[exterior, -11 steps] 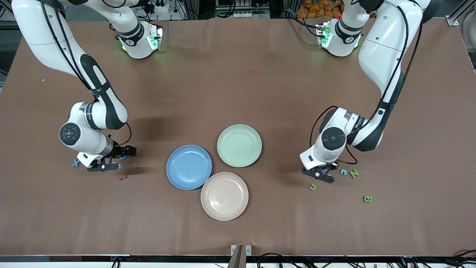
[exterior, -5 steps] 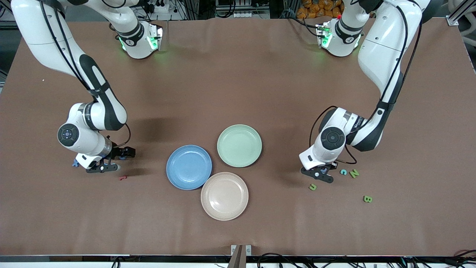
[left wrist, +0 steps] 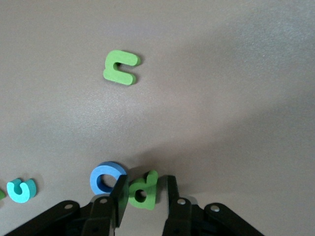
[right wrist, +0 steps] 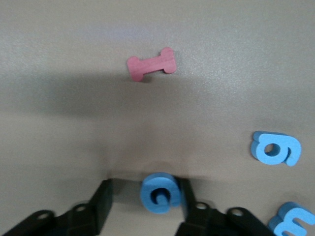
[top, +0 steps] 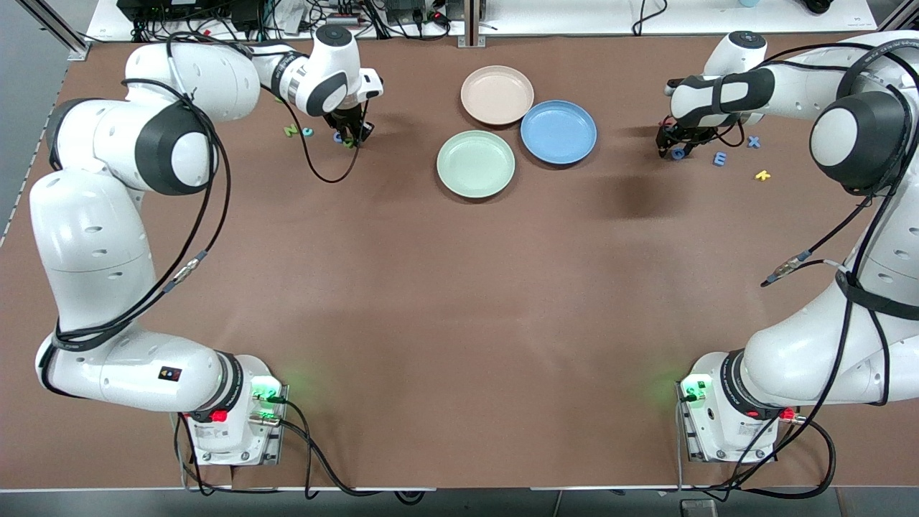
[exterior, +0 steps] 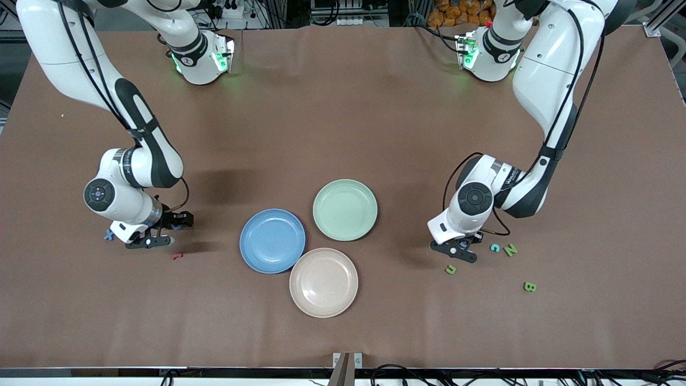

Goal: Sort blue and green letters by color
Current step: 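Grasp the green p with the left gripper while the right gripper grasps blue c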

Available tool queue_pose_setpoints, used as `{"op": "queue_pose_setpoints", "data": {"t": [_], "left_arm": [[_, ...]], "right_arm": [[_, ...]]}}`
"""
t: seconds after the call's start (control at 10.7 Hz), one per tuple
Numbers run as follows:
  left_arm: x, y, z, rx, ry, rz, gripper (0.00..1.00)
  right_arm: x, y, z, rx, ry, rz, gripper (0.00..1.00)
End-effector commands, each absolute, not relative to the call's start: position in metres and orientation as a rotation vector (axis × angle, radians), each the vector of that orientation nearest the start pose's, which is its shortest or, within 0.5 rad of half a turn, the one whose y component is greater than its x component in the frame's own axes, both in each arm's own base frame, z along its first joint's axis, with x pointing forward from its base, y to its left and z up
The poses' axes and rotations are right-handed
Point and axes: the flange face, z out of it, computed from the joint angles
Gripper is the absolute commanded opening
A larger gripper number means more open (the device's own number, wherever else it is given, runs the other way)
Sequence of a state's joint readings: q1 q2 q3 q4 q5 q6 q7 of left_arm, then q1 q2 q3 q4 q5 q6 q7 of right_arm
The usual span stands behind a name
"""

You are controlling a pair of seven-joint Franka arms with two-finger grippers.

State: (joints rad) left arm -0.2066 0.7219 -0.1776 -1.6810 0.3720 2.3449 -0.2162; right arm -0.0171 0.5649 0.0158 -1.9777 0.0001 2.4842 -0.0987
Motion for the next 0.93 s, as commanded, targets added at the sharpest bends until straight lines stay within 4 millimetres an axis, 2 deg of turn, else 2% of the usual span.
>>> {"op": "queue_pose_setpoints", "data": {"t": [0.0,0.19,0.37,0.65,0.84], "left_arm": [[0.636,-0.236,0.181,-2.909,0.58,-0.044,0.36],[0.636,-0.236,0.177,-2.909,0.578,-0.035,0.35],[0.636,-0.236,0.176,-2.909,0.578,-0.033,0.34],[0.635,-0.236,0.173,-2.909,0.579,-0.028,0.31],[0.634,-0.236,0.17,-2.91,0.578,-0.021,0.3]], "right_arm": [[0.606,-0.007,0.17,-3.118,-0.129,0.101,0.0],[0.606,-0.003,0.173,-3.118,-0.133,0.099,0.0],[0.612,0.014,0.188,-3.114,-0.067,0.133,0.0],[0.634,0.079,0.234,-3.126,0.112,0.251,0.0],[0.643,0.113,0.251,-3.127,0.186,0.228,0.0]]}}
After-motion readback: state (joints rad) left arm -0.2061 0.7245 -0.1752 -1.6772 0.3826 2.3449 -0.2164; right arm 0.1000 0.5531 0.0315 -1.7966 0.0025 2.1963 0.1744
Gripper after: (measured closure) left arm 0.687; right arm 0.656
